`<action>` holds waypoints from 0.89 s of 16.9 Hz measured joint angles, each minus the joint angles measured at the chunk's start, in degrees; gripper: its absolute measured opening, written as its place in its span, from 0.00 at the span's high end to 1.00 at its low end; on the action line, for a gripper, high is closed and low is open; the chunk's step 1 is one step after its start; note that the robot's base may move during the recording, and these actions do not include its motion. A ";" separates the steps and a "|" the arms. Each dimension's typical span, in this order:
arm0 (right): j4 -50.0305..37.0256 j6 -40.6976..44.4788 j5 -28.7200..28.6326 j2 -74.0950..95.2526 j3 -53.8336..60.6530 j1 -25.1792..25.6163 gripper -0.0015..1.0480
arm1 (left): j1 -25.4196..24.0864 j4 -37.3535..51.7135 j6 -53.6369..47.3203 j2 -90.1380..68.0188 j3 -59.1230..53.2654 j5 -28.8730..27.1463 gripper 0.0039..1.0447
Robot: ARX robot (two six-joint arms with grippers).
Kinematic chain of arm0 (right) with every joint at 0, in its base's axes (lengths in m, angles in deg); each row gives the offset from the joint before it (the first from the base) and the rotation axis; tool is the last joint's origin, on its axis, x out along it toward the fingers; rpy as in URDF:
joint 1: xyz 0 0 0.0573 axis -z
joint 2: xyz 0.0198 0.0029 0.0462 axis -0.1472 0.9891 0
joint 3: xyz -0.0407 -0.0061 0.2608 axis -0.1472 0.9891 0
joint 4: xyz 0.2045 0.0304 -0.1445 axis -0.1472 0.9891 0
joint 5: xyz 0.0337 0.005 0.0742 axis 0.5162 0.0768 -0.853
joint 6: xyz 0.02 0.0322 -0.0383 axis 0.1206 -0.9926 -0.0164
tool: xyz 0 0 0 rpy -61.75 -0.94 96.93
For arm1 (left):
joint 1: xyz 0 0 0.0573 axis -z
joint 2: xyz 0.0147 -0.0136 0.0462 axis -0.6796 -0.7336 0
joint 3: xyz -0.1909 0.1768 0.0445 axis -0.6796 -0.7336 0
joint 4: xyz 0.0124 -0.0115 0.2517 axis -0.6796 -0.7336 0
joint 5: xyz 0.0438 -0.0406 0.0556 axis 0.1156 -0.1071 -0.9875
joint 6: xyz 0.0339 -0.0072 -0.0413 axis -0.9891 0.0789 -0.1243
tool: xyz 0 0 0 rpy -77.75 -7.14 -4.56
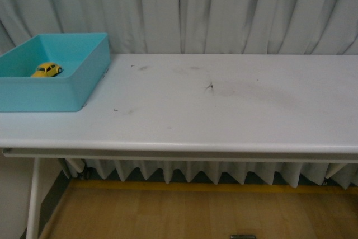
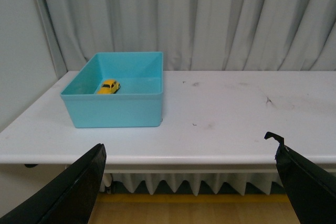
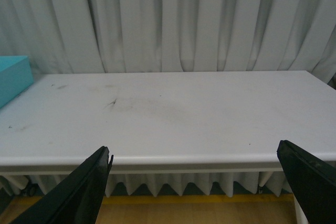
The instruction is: Wind up and store yellow beetle toy
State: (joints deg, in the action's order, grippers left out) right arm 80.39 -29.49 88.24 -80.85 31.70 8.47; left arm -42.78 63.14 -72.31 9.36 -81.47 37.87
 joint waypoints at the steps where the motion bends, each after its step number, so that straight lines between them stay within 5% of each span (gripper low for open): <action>1: 0.00 0.00 0.00 0.00 0.00 0.00 0.06 | 0.00 0.00 0.00 0.00 0.00 0.00 0.06; 15: -0.07 0.00 -0.02 0.00 0.00 0.00 0.06 | 0.00 0.00 0.07 0.00 0.00 -0.04 0.06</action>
State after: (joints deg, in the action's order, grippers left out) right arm 80.33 -29.49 88.21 -80.85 31.70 8.47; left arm -42.78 63.14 -72.25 9.36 -81.47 37.82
